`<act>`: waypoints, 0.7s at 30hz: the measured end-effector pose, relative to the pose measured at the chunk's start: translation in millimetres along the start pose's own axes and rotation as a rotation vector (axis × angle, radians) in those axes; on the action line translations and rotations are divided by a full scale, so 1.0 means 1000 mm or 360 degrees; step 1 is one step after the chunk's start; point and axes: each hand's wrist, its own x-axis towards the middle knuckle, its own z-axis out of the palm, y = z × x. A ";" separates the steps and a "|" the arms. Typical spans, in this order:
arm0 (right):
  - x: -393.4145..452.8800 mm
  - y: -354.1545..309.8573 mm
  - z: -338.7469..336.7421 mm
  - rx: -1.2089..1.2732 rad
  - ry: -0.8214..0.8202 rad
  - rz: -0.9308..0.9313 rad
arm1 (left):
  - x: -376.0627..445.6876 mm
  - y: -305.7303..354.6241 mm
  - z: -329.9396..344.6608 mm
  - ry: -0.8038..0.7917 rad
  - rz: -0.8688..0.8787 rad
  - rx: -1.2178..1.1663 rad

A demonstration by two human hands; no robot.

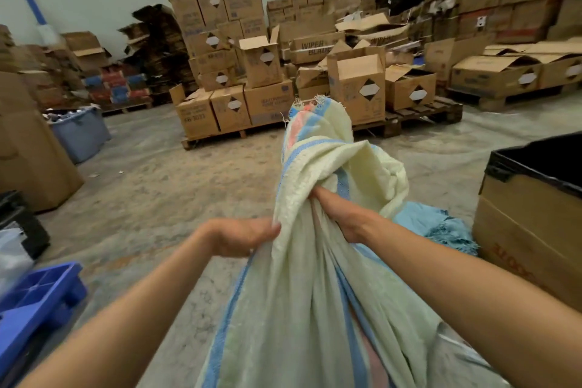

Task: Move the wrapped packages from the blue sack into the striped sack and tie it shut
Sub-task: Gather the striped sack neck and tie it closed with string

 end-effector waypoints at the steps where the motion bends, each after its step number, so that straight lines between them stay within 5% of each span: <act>1: 0.003 0.000 0.003 0.0025 0.0017 -0.0018 | 0.003 -0.009 0.023 0.0004 0.0107 -0.0078; 6: 0.014 -0.004 0.029 -0.0032 0.0420 -0.0197 | 0.045 -0.020 0.094 0.0455 0.0329 -0.0873; 10: 0.024 -0.020 0.036 -0.0003 0.0852 -0.0220 | 0.061 0.003 0.096 0.0787 0.0462 -0.1112; 16: 0.040 -0.050 0.024 -0.0060 0.0721 -0.0129 | 0.073 0.011 0.066 0.0798 0.0544 -0.0877; 21: 0.024 -0.046 -0.026 -0.1244 0.0221 0.0428 | 0.092 -0.017 0.072 0.0800 0.0340 -0.0834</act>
